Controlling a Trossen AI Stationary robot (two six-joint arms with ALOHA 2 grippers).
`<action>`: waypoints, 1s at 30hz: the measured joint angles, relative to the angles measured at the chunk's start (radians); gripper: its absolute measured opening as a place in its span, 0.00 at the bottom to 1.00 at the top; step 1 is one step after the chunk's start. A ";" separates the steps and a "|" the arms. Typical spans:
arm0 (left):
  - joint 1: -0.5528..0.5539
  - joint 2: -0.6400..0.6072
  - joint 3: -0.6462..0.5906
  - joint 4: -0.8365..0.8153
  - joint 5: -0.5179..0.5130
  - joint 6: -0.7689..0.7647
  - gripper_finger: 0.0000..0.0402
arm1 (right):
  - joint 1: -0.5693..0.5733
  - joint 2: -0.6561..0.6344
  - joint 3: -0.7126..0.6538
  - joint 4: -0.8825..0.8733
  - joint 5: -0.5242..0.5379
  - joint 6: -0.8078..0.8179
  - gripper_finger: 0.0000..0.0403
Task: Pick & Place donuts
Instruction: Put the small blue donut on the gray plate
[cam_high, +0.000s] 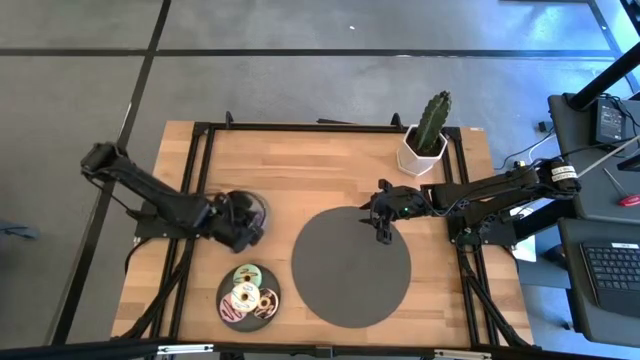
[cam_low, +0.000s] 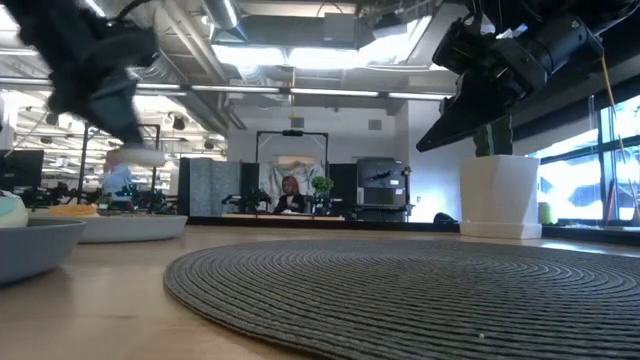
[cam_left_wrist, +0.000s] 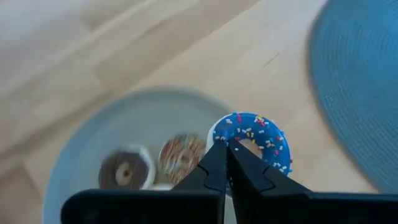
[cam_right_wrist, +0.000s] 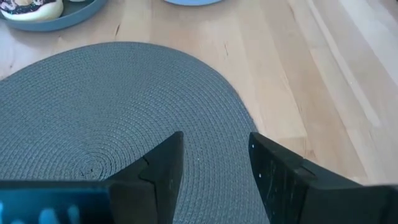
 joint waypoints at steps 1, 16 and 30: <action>-0.016 0.001 -0.018 -0.006 0.000 -0.047 0.01 | 0.000 0.000 0.000 0.001 0.000 0.000 0.45; -0.060 0.001 -0.131 -0.125 -0.002 -0.305 0.01 | 0.000 0.000 0.000 0.029 0.000 0.000 0.45; -0.060 0.102 -0.131 -0.113 -0.004 -0.359 0.01 | 0.000 0.000 0.000 0.029 0.000 -0.004 0.45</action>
